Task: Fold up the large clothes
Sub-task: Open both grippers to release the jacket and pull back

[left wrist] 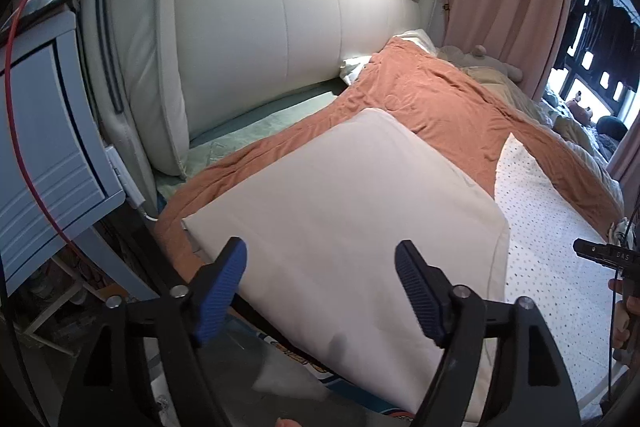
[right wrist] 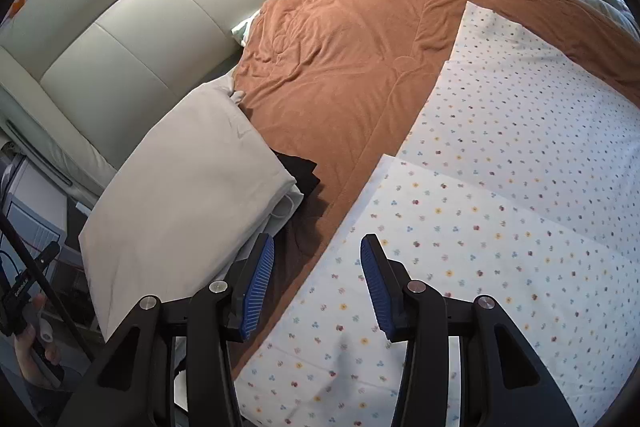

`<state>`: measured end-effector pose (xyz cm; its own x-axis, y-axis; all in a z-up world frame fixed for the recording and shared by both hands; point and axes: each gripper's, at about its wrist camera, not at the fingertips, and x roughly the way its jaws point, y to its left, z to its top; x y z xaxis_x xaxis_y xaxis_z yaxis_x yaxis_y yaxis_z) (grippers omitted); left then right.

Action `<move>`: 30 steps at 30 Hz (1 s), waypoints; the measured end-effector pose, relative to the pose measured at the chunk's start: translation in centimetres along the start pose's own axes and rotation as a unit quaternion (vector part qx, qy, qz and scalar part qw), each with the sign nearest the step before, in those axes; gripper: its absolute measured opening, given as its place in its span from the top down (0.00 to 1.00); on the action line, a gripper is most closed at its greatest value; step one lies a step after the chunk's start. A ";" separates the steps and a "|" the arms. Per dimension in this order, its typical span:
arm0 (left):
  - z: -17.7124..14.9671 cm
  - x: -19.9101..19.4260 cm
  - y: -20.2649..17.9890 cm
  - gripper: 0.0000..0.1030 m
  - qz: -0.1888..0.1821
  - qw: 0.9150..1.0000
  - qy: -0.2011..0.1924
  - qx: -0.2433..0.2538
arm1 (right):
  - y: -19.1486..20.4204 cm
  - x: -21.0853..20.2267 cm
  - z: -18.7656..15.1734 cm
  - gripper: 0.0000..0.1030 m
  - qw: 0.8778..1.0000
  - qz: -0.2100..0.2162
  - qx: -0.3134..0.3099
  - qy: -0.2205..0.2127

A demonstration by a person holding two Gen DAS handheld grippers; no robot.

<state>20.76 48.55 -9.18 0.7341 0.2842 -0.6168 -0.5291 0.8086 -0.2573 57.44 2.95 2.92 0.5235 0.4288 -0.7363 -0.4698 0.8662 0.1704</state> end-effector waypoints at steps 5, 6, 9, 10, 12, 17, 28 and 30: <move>0.5 -3.2 -3.3 0.00 -0.012 1.000 -0.024 0.011 | -2.1 -5.8 -1.1 0.03 0.999 -0.002 0.013 -0.045; 0.5 -3.8 -3.9 0.00 -0.018 0.999 -0.028 0.014 | -2.5 -6.8 -1.3 0.00 0.999 -0.005 0.012 -0.049; 0.4 -5.8 -6.0 0.00 -0.033 0.998 -0.042 0.026 | -3.6 -9.9 -2.3 0.00 0.998 -0.006 0.011 -0.067; 0.3 -6.5 -6.7 0.00 -0.035 0.998 -0.047 0.029 | -4.0 -11.0 -2.7 0.00 0.997 -0.008 0.012 -0.075; -0.1 -7.6 -7.9 0.00 -0.043 0.997 -0.052 0.031 | -4.8 -12.9 -3.6 0.00 0.996 -0.009 0.015 -0.091; -1.9 -9.9 -11.2 0.00 -0.059 0.995 -0.061 0.044 | -6.7 -17.1 -6.6 0.00 0.993 -0.013 0.018 -0.116; -8.0 -15.8 -17.6 0.00 -0.102 0.988 -0.086 0.077 | -8.1 -26.1 -14.7 0.00 0.983 -0.063 -0.002 -0.174; -9.2 -16.8 -18.5 0.00 -0.106 0.987 -0.090 0.084 | -8.1 -27.6 -16.6 0.00 0.980 -0.073 0.004 -0.187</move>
<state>14.28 24.12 -0.86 0.8924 0.1741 -0.4163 -0.2886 0.9294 -0.2300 35.05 -20.17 11.01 0.8093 0.3621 -0.4626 -0.3655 0.9268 0.0862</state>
